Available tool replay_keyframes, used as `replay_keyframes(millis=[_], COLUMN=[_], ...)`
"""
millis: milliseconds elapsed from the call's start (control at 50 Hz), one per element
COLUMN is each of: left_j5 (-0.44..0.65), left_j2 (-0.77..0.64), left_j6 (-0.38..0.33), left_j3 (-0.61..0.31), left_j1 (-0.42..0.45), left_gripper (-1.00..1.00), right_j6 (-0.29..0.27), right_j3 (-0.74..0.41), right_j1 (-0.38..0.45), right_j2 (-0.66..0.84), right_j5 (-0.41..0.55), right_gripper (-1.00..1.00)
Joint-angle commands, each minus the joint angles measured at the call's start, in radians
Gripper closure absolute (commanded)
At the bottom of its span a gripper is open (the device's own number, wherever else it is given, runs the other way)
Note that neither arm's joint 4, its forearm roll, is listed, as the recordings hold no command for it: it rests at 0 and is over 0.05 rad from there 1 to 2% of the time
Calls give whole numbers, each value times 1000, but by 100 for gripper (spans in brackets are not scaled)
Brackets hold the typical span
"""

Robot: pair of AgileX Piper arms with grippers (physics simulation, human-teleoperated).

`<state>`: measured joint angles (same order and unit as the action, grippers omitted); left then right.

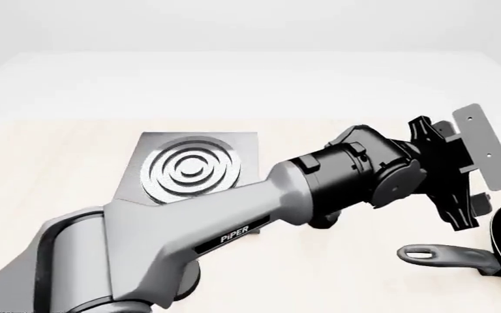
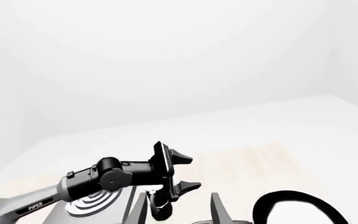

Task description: Put the frying pan on the stove.

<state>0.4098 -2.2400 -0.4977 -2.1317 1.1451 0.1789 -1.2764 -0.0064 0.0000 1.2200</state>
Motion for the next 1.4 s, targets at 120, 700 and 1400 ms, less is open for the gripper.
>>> replay_keyframes(millis=[120,700,1400], left_j5=[-8,-66,-122], left_j2=[-60,-114,-201], left_j6=[43,68,111], left_j3=[-9,68,96], left_j1=[8,16,42], left_gripper=[-100,-100,-100], right_j6=[-1,2,12], right_j3=[8,11,12], right_j1=[2,2,4], right_j2=[0,0,0], right_j5=[0,0,0], right_gripper=[-100,-100,-100])
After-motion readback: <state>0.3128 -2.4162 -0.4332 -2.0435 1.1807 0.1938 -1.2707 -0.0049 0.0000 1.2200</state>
